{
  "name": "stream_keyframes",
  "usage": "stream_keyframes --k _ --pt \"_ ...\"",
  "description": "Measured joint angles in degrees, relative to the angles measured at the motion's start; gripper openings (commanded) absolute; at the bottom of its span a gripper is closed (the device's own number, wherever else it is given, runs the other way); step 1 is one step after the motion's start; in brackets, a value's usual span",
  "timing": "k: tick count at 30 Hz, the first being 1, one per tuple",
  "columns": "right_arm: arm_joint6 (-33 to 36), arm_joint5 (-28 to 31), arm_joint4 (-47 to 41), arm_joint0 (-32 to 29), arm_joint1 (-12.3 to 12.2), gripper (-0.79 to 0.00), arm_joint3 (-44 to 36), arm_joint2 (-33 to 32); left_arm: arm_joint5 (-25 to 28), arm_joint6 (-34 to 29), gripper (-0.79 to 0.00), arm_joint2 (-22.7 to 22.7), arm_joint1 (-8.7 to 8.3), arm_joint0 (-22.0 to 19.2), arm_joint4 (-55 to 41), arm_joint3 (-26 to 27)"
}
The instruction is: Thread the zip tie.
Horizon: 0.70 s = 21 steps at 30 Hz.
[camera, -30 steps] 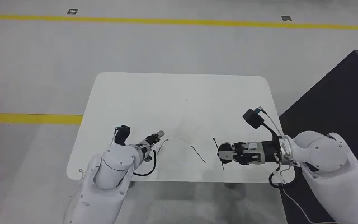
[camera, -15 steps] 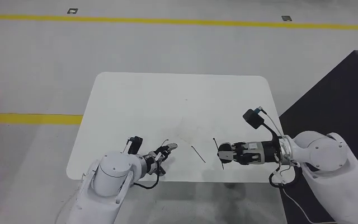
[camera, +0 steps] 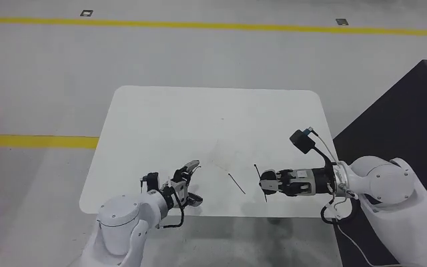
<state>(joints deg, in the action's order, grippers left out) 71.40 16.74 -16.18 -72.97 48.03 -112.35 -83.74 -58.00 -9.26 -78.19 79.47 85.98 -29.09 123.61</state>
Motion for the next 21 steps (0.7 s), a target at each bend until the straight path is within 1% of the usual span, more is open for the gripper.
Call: stream_keyframes --k 2,4,5,7,10,15,16,18,19,21 --pt "0.0 0.0 0.0 0.0 0.0 -0.785 0.0 0.0 0.0 6.0 0.000 -0.5 0.65 1.4 -5.8 1.0" --pt "0.0 0.0 0.0 0.0 0.0 -0.785 0.0 0.0 0.0 10.2 0.000 0.6 0.78 1.6 -11.7 0.4" --pt "0.0 0.0 0.0 0.0 0.0 -0.785 0.0 0.0 0.0 10.5 0.000 1.4 0.63 1.4 -14.2 -0.3" --pt "0.0 0.0 0.0 0.0 0.0 -0.785 0.0 0.0 0.0 8.0 0.000 1.9 0.48 1.2 -16.8 -0.9" --pt "0.0 0.0 0.0 0.0 0.0 -0.785 0.0 0.0 0.0 6.7 0.000 1.8 0.49 1.2 -15.6 -0.9" --pt "0.0 0.0 0.0 0.0 0.0 -0.785 0.0 0.0 0.1 7.0 0.000 1.7 0.50 1.2 -15.6 -1.0" --pt "0.0 0.0 0.0 0.0 0.0 -0.785 0.0 0.0 1.0 7.9 0.000 1.7 0.58 1.6 -15.7 -1.4" --pt "0.0 0.0 0.0 0.0 0.0 -0.785 0.0 0.0 3.5 11.8 0.000 1.6 1.13 2.6 -17.7 -2.1" --pt "0.0 0.0 0.0 0.0 0.0 -0.785 0.0 0.0 5.5 16.3 0.000 1.9 1.82 3.4 -20.9 -1.9" --pt "0.0 0.0 0.0 0.0 0.0 -0.785 0.0 0.0 7.8 24.7 0.000 3.0 3.00 4.4 -27.4 -0.9"
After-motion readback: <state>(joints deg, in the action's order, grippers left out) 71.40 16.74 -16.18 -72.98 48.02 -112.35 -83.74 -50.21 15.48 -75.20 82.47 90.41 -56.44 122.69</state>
